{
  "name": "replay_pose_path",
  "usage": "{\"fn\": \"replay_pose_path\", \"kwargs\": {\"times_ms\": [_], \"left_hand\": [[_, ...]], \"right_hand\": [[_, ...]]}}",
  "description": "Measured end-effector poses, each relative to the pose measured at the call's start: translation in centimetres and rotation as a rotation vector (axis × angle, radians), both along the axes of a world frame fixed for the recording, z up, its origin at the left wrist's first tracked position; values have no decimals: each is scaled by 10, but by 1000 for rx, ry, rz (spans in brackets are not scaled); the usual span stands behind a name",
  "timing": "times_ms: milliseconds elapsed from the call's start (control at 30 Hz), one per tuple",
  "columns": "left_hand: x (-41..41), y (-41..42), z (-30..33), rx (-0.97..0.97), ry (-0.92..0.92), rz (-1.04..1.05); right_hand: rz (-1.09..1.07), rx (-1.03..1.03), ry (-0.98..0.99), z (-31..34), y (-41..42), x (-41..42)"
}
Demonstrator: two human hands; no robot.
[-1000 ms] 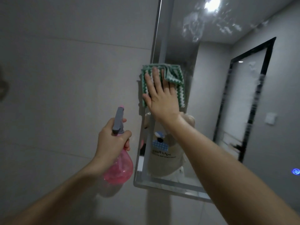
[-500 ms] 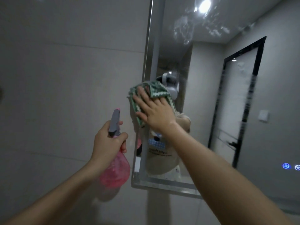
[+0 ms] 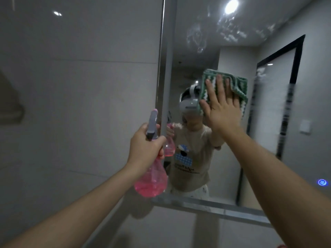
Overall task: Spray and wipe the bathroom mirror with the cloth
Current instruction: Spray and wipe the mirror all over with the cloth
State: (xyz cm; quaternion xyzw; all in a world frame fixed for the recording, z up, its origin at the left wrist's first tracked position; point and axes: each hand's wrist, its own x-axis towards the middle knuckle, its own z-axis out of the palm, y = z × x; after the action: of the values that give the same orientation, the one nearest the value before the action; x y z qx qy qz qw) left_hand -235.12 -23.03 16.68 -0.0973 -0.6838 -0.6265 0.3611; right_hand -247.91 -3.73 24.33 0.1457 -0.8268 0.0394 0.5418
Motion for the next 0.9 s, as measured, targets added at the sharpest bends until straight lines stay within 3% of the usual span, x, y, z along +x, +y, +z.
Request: {"fn": "replay_pose_path", "kwargs": {"times_ms": [167, 333, 600, 900], "left_hand": [[8, 13, -15, -31, -46, -46], [10, 10, -21, -4, -49, -11], [0, -9, -4, 48, -40, 35], [6, 57, 55, 18, 45, -37]], "right_hand": [[-19, -114, 26, -62, -1, -7], [-3, 126, 75, -109, -31, -5], [116, 401, 97, -51, -31, -10], [61, 223, 156, -34, 50, -8]]}}
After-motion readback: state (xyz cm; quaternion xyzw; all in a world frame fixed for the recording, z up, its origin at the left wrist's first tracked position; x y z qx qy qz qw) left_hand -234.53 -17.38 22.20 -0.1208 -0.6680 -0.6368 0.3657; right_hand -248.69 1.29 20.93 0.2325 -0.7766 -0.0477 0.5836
